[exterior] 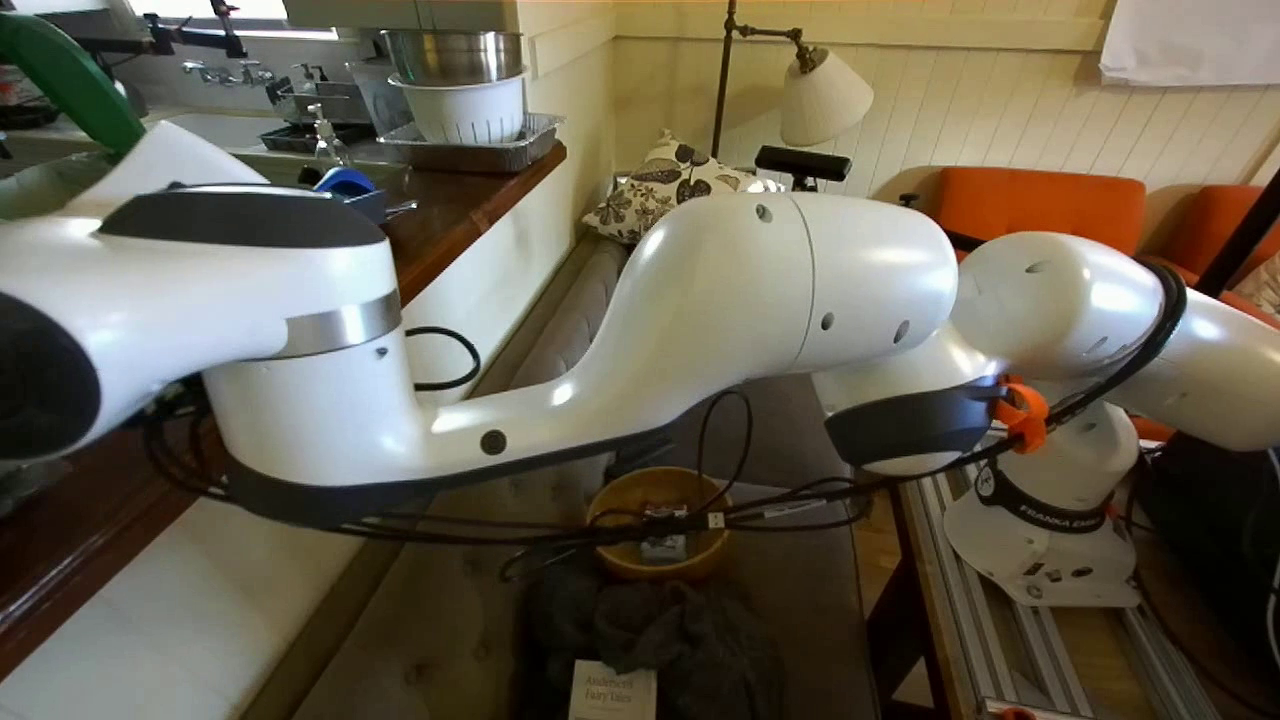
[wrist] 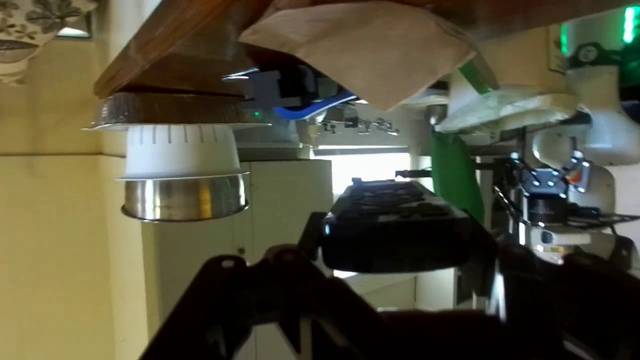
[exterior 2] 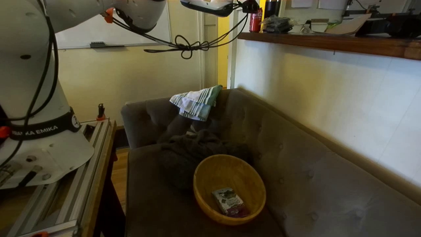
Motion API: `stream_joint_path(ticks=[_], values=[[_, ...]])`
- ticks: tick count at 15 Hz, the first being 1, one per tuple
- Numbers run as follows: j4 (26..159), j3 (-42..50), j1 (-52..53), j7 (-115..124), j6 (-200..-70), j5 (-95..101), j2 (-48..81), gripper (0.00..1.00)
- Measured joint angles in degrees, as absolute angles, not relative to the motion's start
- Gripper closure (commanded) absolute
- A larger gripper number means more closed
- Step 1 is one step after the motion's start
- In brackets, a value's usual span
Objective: Remove the black remote from the top counter and put it in the wooden bowl
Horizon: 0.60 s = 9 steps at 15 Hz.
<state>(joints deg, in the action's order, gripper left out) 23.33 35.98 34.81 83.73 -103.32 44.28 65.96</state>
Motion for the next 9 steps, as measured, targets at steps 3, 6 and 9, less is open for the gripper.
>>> stream_joint_path(ticks=[3, 6, 9], values=[[23.3, 34.7, 33.8, 78.4, -94.6, 44.3, 65.4, 0.61], [23.3, 32.7, 33.1, 75.1, -85.4, 44.3, 65.2, 0.61], [23.3, 30.7, 32.8, 74.2, -73.5, 44.3, 65.1, 0.61]])
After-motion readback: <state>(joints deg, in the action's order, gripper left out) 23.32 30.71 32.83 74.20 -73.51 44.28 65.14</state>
